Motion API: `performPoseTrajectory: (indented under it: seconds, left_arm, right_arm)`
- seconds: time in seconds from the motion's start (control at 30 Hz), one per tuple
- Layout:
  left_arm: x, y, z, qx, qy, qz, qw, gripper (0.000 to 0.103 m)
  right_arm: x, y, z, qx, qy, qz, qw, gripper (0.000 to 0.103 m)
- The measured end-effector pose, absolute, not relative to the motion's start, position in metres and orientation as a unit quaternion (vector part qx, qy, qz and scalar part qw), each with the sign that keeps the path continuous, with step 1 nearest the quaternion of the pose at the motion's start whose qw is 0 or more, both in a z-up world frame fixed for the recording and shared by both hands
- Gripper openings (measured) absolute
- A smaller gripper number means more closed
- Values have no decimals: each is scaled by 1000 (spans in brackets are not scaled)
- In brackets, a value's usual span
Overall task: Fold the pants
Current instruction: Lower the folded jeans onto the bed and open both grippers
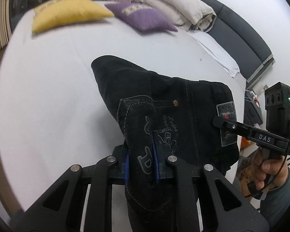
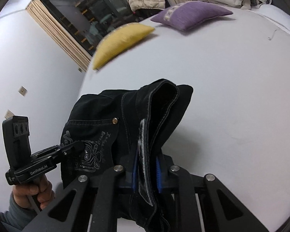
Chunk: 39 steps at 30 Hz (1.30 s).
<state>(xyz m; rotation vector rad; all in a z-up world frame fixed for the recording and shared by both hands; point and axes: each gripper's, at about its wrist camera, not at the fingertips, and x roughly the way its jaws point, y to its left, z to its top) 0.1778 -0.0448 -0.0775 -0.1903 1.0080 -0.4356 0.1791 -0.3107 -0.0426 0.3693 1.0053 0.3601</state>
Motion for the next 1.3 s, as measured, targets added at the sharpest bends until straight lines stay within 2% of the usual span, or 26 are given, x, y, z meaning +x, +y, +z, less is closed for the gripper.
performPoseTrajectory:
  seconds: [0.13, 0.23, 0.27, 0.3, 0.33, 0.37, 0.4, 0.43, 0.47, 0.5, 0.67, 0.77, 0.87, 0.97, 1.03, 1.17, 1.3]
  left_arm:
    - [198, -26, -84, -78, 490, -191, 847, 18]
    - [216, -25, -125, -79, 514, -184, 834, 21]
    - [223, -17, -136, -81, 524, -176, 830, 28]
    - [227, -12, -154, -77, 534, -162, 826, 44]
    - [228, -7, -166, -75, 534, -147, 829, 53]
    - [226, -3, -168, -79, 526, -141, 835, 65]
    - [220, 4, -165, -84, 513, -132, 844, 73]
    - [216, 7, -160, -78, 506, -124, 850, 76]
    - [211, 10, -156, -69, 498, -115, 857, 80]
    - [205, 14, -149, -60, 485, -102, 866, 84]
    - [163, 40, -95, -72, 394, -46, 915, 102]
    - [121, 30, -57, -45, 308, -14, 950, 103]
    - [92, 10, -34, -13, 272, -21, 962, 103]
    - [57, -8, -8, 43, 222, 6, 974, 103]
    - [33, -20, 7, 69, 185, 21, 980, 103]
    - [-4, -23, 36, 82, 139, 16, 987, 103]
    - [-20, -18, 66, 28, 181, -48, 982, 103]
  right_arm:
    - [206, -297, -51, 184, 482, 174, 839, 17]
    - [228, -291, -87, 171, 505, 148, 833, 20]
    - [234, -289, -100, 171, 518, 141, 827, 24]
    - [239, -290, -119, 168, 536, 123, 818, 34]
    - [241, -293, -134, 160, 550, 97, 814, 50]
    - [238, -299, -142, 169, 553, 85, 812, 55]
    - [232, -306, -142, 193, 539, 92, 815, 60]
    - [226, -311, -140, 201, 532, 94, 817, 71]
    - [220, -316, -137, 200, 525, 85, 823, 77]
    - [213, -322, -133, 192, 514, 63, 834, 80]
    - [173, -341, -101, 208, 460, 28, 863, 80]
    - [154, -316, -71, 195, 398, 100, 891, 80]
    - [145, -291, -72, 200, 395, 173, 880, 81]
    - [147, -286, -118, 188, 449, 132, 863, 90]
    - [150, -290, -158, 153, 535, 64, 828, 84]
    - [116, -307, -115, 163, 455, 45, 874, 82]
    - [78, -311, -39, 116, 340, 21, 933, 83]
